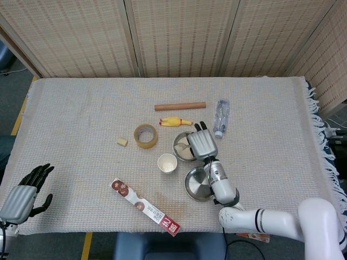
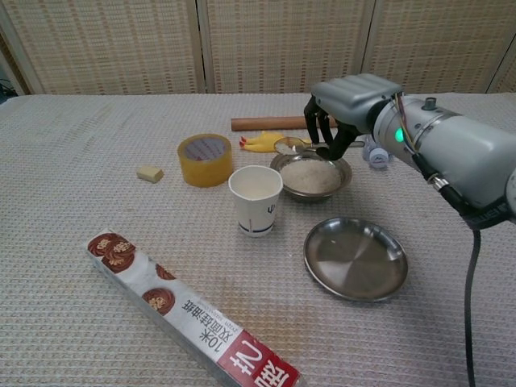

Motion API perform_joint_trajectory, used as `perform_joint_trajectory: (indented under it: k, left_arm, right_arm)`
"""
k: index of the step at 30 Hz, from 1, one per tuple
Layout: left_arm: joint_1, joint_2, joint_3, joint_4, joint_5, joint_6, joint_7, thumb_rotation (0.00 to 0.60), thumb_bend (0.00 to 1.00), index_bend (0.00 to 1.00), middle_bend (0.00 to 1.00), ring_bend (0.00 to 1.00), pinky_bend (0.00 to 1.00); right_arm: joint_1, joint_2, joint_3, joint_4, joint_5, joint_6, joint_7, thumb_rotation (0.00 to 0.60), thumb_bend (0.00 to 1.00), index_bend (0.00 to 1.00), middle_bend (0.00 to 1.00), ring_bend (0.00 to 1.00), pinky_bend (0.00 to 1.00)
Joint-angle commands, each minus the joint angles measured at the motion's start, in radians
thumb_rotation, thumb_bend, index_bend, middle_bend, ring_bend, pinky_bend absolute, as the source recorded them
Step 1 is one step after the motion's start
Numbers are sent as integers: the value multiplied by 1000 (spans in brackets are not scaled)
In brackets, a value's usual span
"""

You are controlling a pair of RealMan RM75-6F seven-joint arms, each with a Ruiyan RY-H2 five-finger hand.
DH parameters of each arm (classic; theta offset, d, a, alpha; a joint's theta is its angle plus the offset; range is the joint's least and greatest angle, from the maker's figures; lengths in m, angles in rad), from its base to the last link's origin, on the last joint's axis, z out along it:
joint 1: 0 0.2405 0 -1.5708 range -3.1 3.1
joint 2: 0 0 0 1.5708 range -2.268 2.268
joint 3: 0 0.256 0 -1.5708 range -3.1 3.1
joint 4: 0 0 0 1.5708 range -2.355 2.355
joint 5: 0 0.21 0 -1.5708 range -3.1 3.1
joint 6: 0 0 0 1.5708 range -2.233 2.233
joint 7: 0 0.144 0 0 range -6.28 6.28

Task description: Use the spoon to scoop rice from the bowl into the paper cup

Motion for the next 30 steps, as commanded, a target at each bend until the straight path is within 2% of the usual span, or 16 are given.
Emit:
perform_joint_trajectory:
  k: [1, 8, 15, 30]
  left_arm:
    - [1, 1, 0, -3, 2, 1, 0, 600, 469, 0, 0, 0, 171]
    - [1, 2, 1, -2, 4, 2, -3, 600, 469, 0, 0, 0, 171]
    - [2, 4, 2, -1, 9, 7, -9, 600, 469, 0, 0, 0, 171]
    - [4, 9, 4, 1, 14, 10, -23, 600, 469, 0, 0, 0, 171]
  right_arm:
    - [-6, 21, -16, -50, -24, 23, 0, 600, 341, 820, 562, 159, 137]
    - [10, 16, -48, -93, -30, 31, -47, 600, 341, 820, 562, 159, 137]
    - [52, -19, -67, -88, -24, 33, -129, 600, 341, 820, 562, 159, 137]
    - [148, -84, -149, -41, -60, 132, -481, 600, 341, 810, 562, 159, 136]
